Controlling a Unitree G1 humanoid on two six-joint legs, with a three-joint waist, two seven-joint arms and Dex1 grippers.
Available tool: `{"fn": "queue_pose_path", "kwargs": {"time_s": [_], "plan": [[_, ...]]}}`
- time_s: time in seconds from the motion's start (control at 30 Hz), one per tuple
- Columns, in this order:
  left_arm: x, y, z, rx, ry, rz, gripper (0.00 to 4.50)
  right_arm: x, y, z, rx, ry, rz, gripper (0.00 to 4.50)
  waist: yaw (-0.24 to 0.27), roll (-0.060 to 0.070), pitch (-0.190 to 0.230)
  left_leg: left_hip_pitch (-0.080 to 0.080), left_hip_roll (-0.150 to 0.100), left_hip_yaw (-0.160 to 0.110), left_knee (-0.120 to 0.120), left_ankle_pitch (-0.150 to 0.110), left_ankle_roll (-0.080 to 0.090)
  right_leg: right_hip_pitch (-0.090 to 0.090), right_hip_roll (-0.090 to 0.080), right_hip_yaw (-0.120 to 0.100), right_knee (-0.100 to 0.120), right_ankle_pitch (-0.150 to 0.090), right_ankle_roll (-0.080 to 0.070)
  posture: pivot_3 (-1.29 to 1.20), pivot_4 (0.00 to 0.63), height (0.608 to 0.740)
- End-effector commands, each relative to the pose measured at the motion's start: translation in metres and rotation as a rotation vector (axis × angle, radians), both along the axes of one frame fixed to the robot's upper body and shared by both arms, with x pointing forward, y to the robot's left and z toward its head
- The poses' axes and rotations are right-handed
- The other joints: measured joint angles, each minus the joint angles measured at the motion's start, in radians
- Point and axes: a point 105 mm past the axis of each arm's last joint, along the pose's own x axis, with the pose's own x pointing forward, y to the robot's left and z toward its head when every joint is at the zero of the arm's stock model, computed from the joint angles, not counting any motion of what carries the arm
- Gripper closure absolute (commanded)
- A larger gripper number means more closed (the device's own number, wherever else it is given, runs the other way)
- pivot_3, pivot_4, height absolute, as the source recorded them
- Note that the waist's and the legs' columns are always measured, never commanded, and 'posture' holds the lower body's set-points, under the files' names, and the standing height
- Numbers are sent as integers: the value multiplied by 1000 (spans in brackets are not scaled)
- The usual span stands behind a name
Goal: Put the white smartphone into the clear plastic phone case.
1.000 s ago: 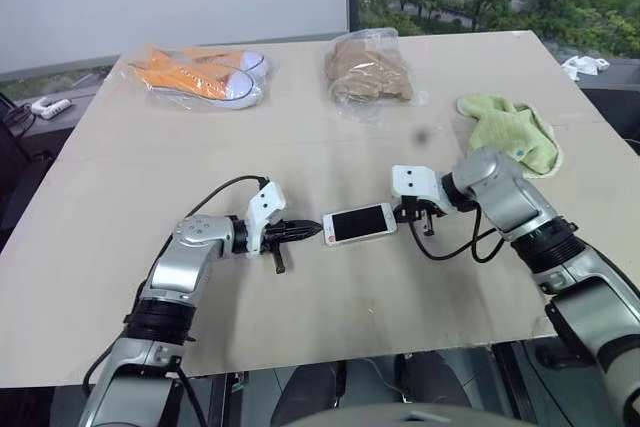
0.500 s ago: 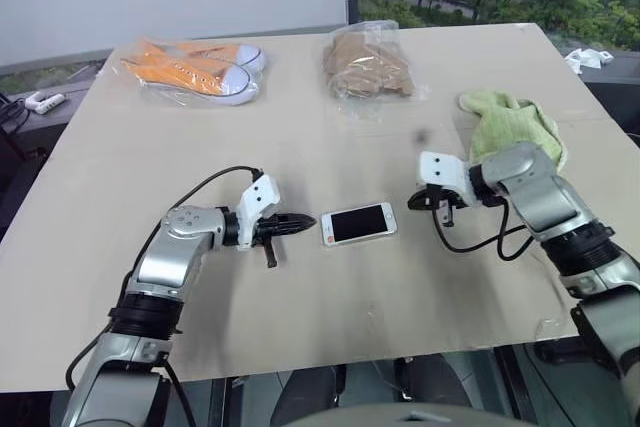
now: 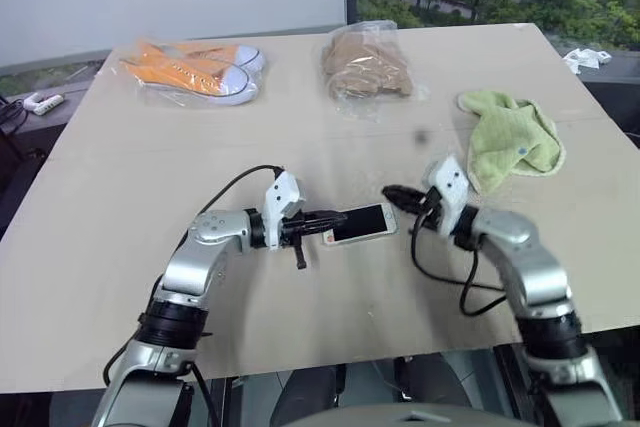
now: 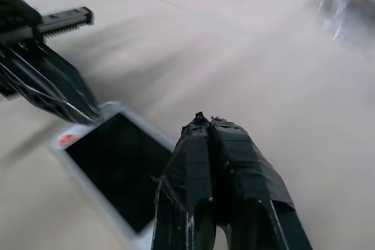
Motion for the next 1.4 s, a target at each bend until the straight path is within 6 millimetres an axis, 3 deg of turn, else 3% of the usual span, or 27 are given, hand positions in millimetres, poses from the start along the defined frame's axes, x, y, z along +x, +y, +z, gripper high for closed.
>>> {"fn": "queue_pose_path", "kwargs": {"time_s": [0.03,0.37,0.73,1.2,1.4], "plan": [[-6,3,-10,78,-18,-24,4500,-3,4,6,56,-46,-55,4442,0,0,0,1,0,0,0,0,0,1,0,0,0,0,0,0,150,740],[-8,3,-34,95,-6,8,4500,1,5,-32,41,44,-82,4442,3,0,0,11,0,2,-2,0,0,8,1,2,0,0,0,0,150,740],[-3,9,-30,93,-10,51,4500,11,-11,-44,14,63,-122,4442,3,-1,-1,15,0,1,-2,0,0,12,1,1,0,0,0,0,150,740],[8,7,-37,85,-10,108,4500,0,-15,-62,-63,119,-72,4442,6,-2,-4,21,0,0,-2,0,0,20,0,0,-2,0,0,0,150,740],[7,9,-39,90,-12,116,4500,-2,-19,-83,-179,240,-80,4442,5,-2,-5,30,0,0,-4,-3,4,28,0,0,-2,0,0,0,150,740]]}}
